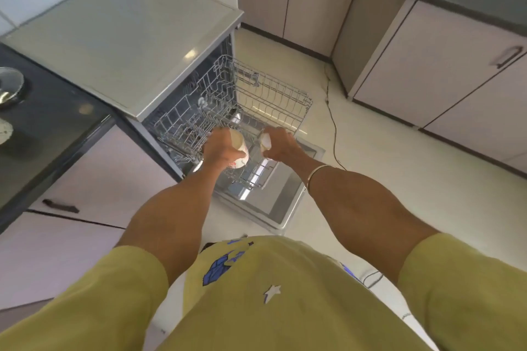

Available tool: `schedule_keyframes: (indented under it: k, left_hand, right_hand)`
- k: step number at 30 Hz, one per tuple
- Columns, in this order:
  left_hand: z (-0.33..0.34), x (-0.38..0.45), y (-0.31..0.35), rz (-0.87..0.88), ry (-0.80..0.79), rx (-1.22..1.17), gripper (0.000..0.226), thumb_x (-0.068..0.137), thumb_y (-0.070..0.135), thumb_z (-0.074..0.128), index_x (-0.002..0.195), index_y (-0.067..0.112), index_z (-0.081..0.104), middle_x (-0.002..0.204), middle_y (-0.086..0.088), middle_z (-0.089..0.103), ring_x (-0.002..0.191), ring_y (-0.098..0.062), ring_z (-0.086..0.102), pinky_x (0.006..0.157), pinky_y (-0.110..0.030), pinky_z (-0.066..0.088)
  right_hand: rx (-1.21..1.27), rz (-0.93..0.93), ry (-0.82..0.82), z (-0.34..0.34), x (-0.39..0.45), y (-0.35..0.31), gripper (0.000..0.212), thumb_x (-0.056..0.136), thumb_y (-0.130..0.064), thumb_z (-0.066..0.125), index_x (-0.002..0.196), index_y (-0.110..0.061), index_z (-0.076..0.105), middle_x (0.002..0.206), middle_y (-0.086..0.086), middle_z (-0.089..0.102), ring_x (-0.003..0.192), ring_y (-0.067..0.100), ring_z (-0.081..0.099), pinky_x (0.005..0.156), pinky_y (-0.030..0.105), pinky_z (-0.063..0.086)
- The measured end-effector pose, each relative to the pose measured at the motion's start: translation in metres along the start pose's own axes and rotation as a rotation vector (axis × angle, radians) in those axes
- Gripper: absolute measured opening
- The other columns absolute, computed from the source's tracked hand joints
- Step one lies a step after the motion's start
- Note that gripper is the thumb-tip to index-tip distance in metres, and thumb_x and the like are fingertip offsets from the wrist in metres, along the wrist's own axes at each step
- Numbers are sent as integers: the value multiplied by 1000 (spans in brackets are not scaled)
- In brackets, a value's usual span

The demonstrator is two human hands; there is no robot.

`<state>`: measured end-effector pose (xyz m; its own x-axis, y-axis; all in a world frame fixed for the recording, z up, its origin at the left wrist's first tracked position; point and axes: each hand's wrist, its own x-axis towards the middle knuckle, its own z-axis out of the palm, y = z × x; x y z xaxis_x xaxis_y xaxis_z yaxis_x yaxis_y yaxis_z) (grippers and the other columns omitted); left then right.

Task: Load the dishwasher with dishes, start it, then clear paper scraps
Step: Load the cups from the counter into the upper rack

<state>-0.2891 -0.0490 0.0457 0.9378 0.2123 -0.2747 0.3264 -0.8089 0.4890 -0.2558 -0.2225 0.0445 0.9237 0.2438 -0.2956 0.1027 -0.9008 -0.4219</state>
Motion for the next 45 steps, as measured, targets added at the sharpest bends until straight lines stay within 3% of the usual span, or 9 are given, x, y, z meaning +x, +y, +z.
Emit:
schedule_keyframes:
  k: [8, 20, 24, 29, 35, 45]
  left_hand:
    - [3, 31, 11, 59, -21, 3, 94, 58, 31, 92, 137, 10, 46, 130, -14, 50, 111, -32, 59, 90, -46, 55]
    - [10, 68, 24, -139, 21, -35, 93, 61, 31, 92, 139, 11, 44, 132, -14, 50, 115, -32, 58, 92, -44, 54]
    - [17, 77, 31, -284, 86, -53, 93, 65, 34, 90, 140, 8, 42, 132, -14, 50, 119, -32, 54, 93, -44, 51]
    - [26, 74, 46, -468, 195, -83, 93, 64, 40, 88, 139, 9, 43, 132, -15, 52, 118, -33, 55, 96, -46, 51]
    - [42, 53, 69, -585, 319, -158, 97, 62, 37, 90, 142, 14, 41, 141, -15, 45, 124, -36, 49, 99, -52, 47]
    - [63, 4, 89, -675, 401, -157, 94, 61, 38, 89, 139, 13, 42, 130, -14, 51, 114, -36, 55, 91, -49, 54]
  right_hand:
    - [44, 60, 11, -15, 17, 21, 65, 72, -21, 82, 131, -15, 53, 125, 14, 59, 113, 34, 58, 91, 40, 50]
    - [10, -48, -91, -24, 84, 38, 61, 71, -24, 83, 125, -15, 57, 119, 13, 62, 109, 33, 60, 88, 39, 52]
    - [-36, -176, -181, -26, 118, 51, 65, 70, -25, 82, 127, -18, 54, 124, 15, 58, 113, 35, 57, 92, 48, 53]
    - [-138, -391, -285, -52, 145, 64, 64, 76, -25, 79, 132, -14, 50, 125, 15, 57, 114, 33, 57, 93, 42, 51]
    - [-226, -578, -327, -69, 164, 74, 62, 81, -23, 74, 136, -14, 48, 130, 13, 54, 115, 32, 56, 90, 38, 48]
    - [-239, -735, -379, -75, 156, 66, 61, 80, -24, 73, 134, -14, 47, 127, 16, 56, 114, 35, 57, 93, 44, 52]
